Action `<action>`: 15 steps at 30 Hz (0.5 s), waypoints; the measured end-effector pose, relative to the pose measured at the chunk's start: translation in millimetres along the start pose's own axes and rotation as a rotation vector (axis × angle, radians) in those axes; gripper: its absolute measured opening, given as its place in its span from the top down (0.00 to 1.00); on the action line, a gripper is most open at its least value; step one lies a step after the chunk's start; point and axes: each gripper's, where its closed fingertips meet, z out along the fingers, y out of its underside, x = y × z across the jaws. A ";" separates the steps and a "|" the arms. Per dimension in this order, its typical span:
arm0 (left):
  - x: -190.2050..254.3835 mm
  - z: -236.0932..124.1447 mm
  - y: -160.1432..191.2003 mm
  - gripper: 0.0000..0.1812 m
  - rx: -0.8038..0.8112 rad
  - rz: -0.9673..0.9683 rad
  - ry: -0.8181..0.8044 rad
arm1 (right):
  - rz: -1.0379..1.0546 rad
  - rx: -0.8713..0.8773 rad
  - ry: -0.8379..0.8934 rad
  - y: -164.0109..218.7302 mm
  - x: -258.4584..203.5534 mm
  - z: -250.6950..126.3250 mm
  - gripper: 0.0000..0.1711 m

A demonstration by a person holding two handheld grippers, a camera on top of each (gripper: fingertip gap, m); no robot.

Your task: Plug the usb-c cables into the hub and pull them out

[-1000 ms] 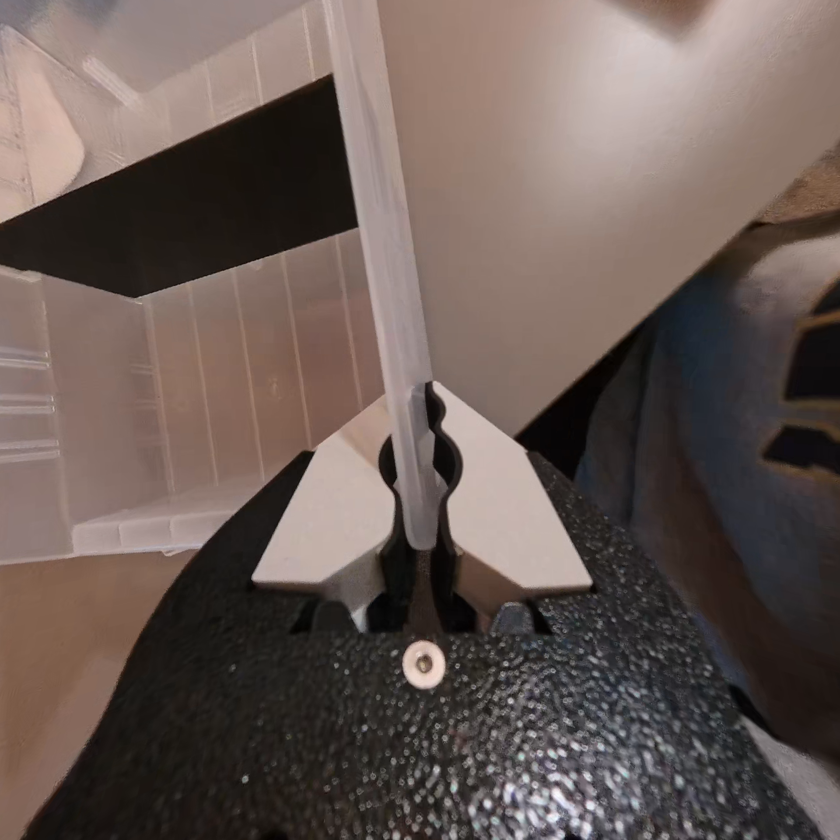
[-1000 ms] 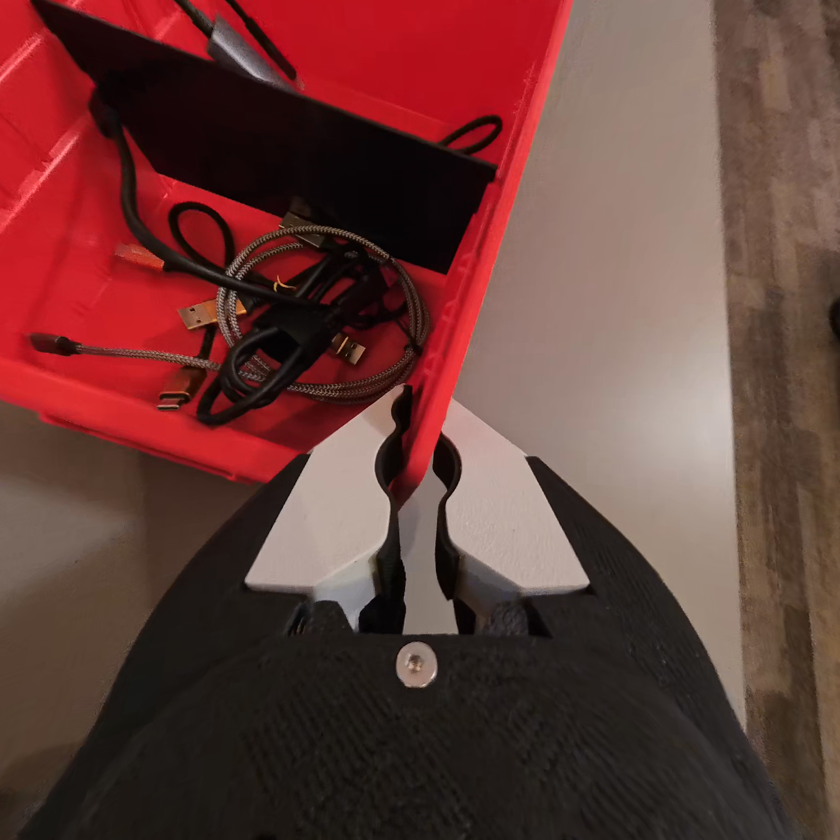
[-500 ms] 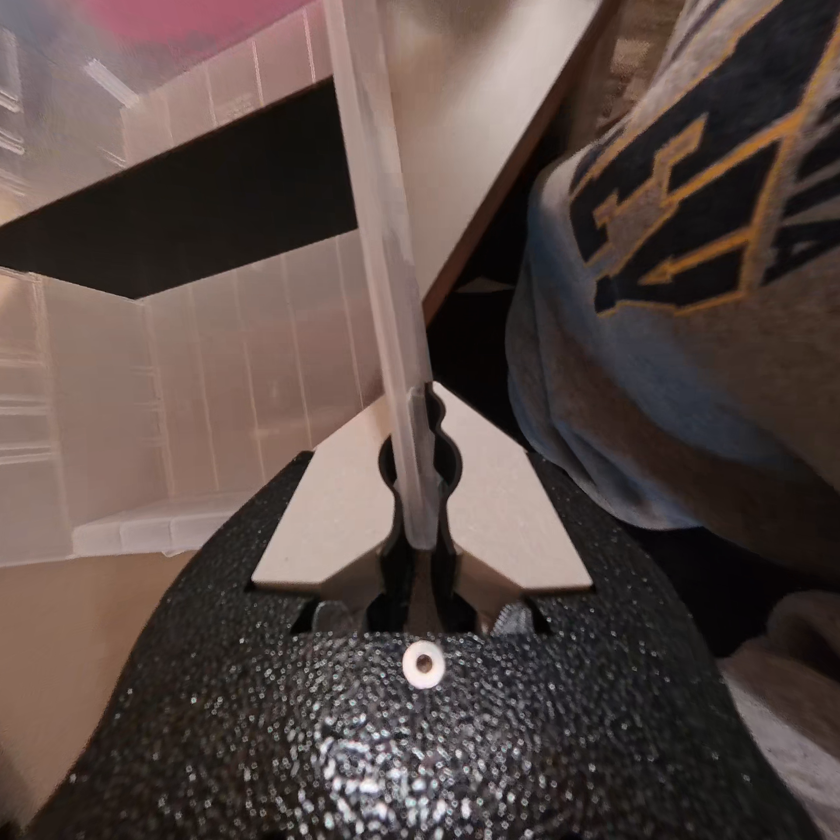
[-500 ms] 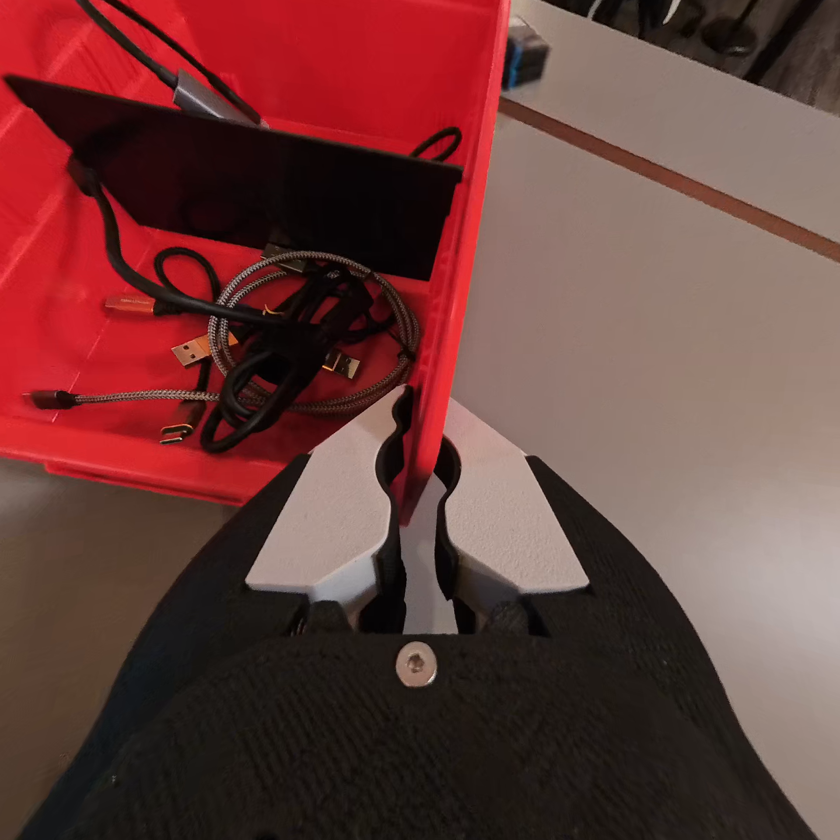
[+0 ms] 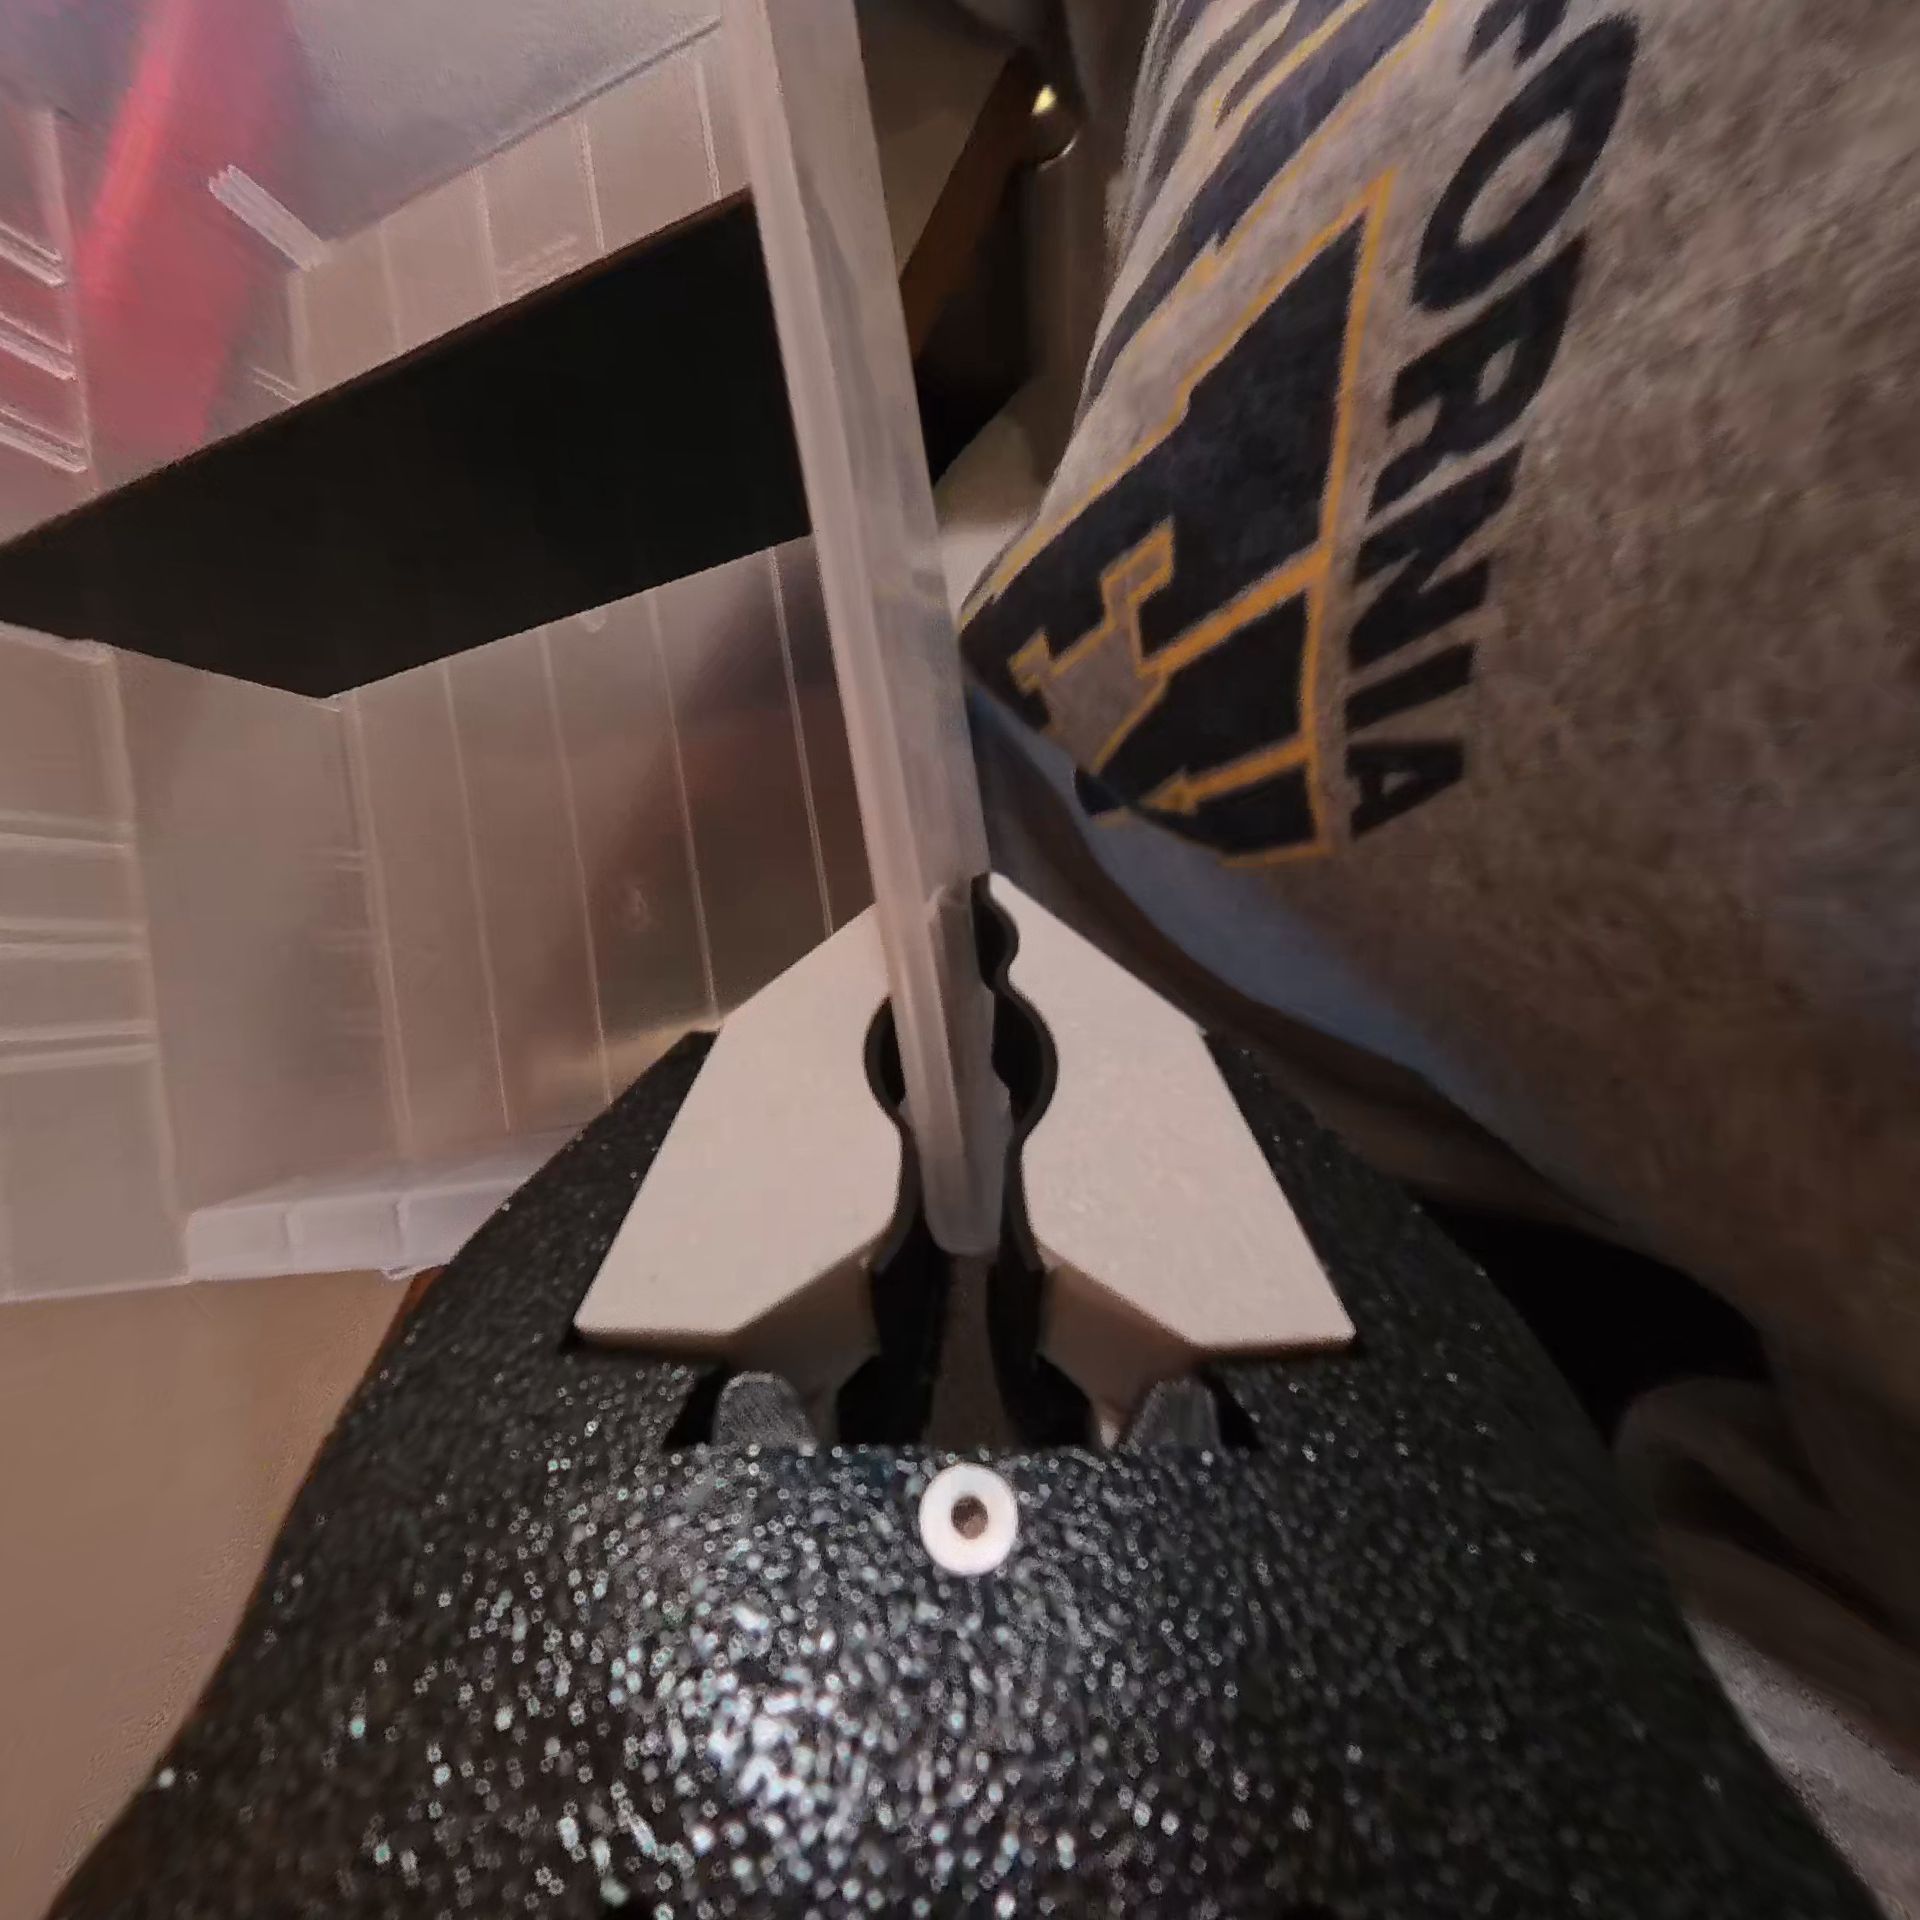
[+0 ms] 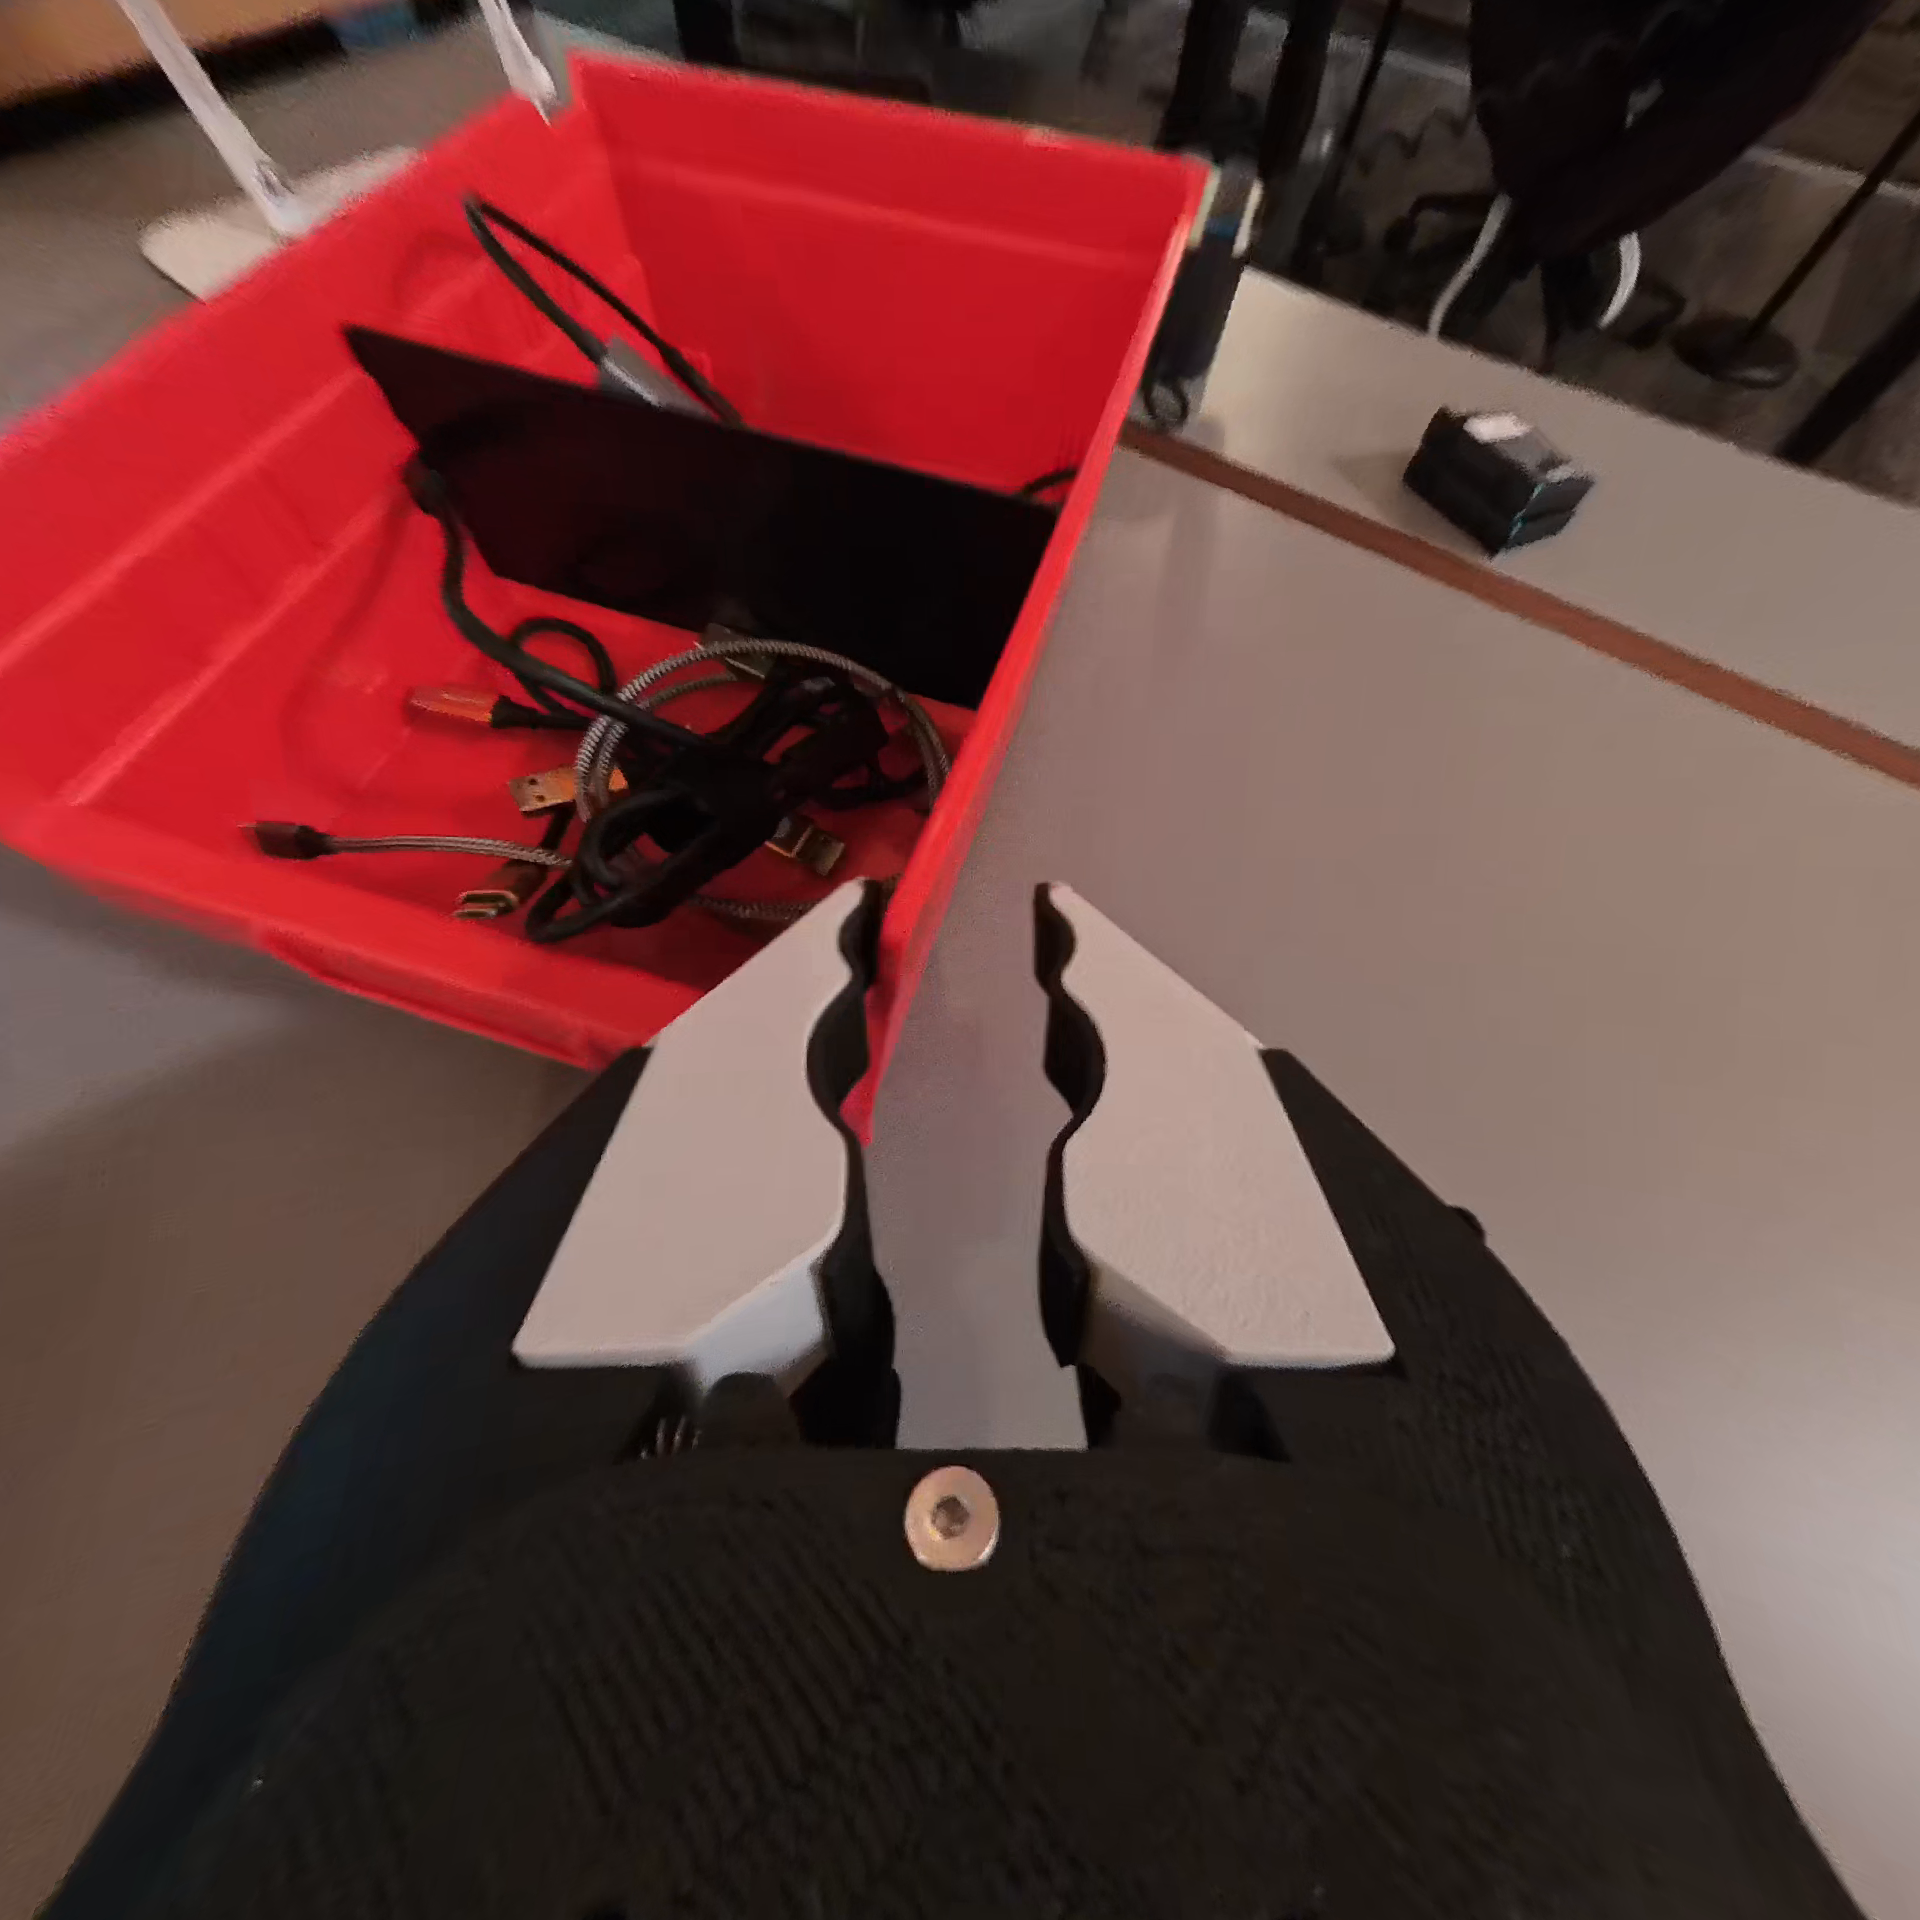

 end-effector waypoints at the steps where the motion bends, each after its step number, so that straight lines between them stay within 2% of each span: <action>1: 2.0 4.7 -8.8 0.99 0.014 0.023 0.020 | -0.001 0.017 -0.011 -3.0 3.7 -14.2 0.80; 2: 3.0 10.4 -19.2 0.99 0.030 0.049 0.038 | -0.006 0.028 -0.011 -4.3 9.8 -30.3 0.77; 7: -0.2 56.7 -92.8 0.99 0.125 0.167 0.147 | -0.093 0.050 0.165 6.9 70.0 -132.2 0.81; 15: 5.1 172.0 -221.7 0.99 0.130 0.391 0.270 | -0.027 0.007 0.536 78.9 187.0 -301.9 0.86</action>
